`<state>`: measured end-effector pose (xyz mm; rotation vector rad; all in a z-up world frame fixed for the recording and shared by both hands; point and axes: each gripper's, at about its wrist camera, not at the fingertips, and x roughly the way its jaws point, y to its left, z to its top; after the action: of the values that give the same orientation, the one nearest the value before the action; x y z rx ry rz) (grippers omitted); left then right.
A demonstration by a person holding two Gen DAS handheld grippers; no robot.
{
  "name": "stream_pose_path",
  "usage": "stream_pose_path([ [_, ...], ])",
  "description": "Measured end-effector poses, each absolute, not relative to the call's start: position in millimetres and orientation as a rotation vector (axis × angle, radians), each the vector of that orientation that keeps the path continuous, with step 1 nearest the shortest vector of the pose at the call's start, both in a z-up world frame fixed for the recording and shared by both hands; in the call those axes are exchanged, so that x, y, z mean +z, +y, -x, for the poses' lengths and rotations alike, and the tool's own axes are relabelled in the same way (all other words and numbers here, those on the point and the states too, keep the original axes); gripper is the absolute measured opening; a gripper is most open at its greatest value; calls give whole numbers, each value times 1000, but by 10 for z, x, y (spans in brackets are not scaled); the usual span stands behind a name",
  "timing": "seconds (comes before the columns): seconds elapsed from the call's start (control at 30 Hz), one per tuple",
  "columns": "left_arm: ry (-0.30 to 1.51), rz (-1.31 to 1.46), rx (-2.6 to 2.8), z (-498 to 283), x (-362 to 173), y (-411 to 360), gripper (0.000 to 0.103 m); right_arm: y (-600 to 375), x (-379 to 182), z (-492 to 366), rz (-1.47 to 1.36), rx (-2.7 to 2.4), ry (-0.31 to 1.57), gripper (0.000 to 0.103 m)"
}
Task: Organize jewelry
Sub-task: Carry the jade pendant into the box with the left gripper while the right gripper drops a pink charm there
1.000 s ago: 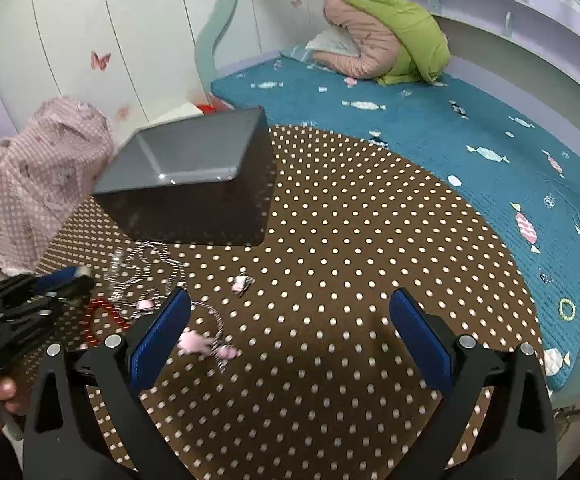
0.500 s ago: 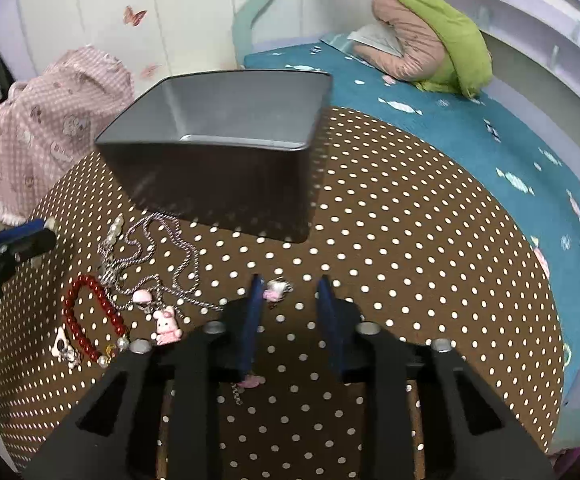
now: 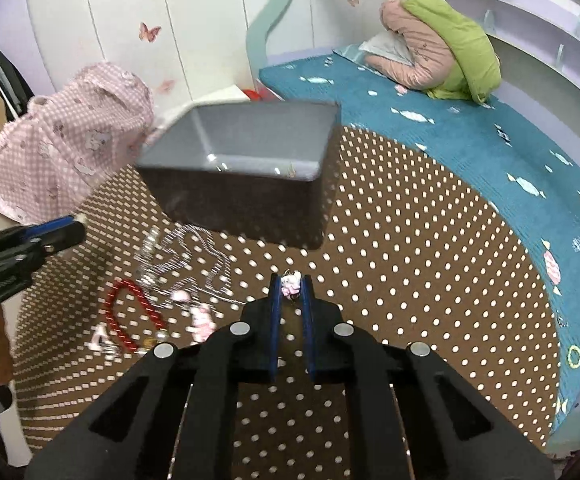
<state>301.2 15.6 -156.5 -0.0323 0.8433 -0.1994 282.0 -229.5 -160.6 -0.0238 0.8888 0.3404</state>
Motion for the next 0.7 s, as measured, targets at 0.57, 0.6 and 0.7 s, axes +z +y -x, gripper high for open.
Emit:
stream_pose_path([
  [0.57, 647, 28, -316, -3597, -506, -187, 28, -2157, -383, -3276, 63, 425, 662, 9],
  [0.6, 649, 35, -330, -3656, -474, -217, 28, -2161, -380, -3310, 63, 424, 664, 9],
  [0.7, 664, 37, -355, -3856, -437, -342, 28, -2158, -404, -3461, 50, 427, 687, 9],
])
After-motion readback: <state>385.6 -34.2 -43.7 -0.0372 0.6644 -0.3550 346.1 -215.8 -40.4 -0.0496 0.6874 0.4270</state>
